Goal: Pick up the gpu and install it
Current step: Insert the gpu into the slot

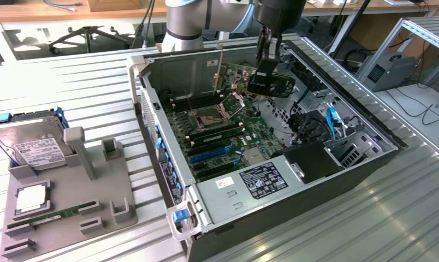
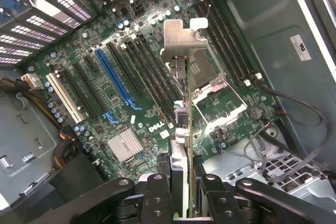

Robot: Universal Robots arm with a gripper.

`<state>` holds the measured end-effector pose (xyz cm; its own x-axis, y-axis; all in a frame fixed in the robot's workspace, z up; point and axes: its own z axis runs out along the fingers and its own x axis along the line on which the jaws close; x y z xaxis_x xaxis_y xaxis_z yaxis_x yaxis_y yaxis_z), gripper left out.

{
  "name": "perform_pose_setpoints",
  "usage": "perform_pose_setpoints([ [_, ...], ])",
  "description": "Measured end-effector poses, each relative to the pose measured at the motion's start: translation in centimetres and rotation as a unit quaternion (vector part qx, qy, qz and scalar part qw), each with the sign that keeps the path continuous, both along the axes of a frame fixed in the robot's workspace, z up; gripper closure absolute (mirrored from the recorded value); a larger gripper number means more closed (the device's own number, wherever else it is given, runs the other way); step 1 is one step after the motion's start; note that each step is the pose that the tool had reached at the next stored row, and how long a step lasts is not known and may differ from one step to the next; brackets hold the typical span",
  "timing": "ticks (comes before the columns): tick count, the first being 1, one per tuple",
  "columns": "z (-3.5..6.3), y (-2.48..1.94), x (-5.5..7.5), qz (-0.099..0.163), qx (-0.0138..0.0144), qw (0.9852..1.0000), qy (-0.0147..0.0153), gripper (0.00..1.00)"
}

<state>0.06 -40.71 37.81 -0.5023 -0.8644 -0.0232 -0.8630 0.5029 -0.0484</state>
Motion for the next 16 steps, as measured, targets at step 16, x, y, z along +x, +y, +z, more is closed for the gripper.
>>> perform_pose_setpoints([
  [16, -0.02, 0.0, 0.0, 0.021, 0.0, 0.9998, 0.0, 0.73],
])
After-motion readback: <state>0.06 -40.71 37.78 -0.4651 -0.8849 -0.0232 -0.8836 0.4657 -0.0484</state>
